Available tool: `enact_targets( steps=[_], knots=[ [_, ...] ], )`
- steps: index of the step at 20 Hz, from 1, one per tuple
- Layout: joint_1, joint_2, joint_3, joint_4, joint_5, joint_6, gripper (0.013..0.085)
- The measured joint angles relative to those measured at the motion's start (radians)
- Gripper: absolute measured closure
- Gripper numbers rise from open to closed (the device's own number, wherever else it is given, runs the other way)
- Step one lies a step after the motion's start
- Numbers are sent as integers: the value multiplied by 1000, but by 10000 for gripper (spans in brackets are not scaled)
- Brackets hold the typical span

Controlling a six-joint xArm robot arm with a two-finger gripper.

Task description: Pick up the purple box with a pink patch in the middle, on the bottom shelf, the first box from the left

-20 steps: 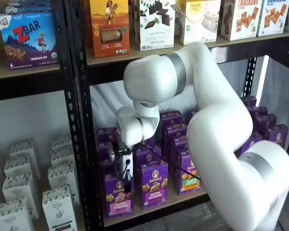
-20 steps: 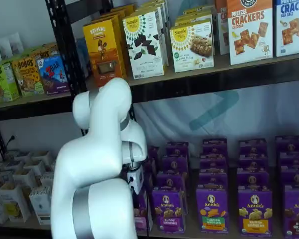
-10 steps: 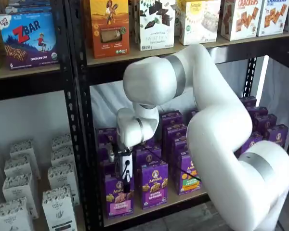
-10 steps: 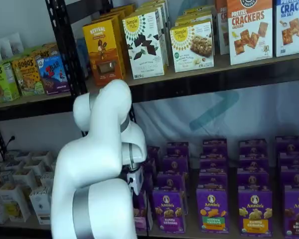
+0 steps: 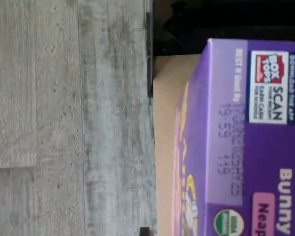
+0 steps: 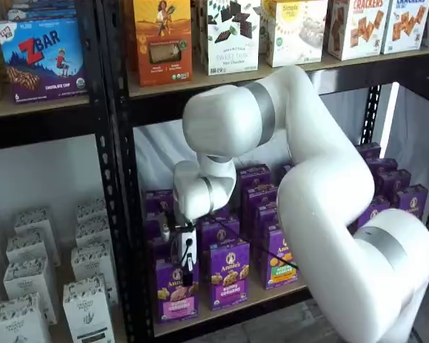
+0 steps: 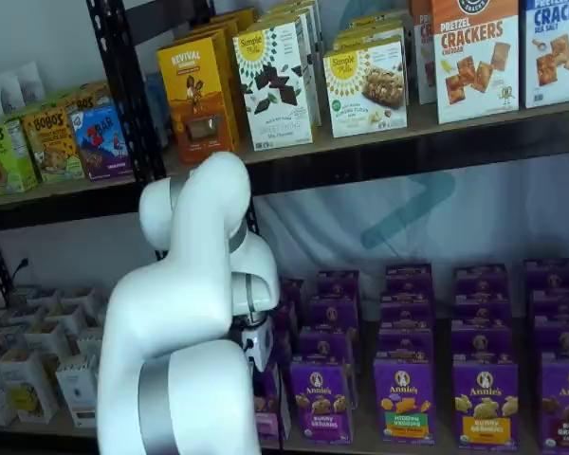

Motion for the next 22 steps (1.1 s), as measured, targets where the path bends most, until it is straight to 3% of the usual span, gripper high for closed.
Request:
enact_targets(
  steps=[8, 12, 22],
  knots=[
    [0, -2, 5, -8, 2, 7, 370],
    [0, -5, 11, -5, 1, 5, 490],
    [1, -12, 26, -13, -7, 12, 490]
  ],
)
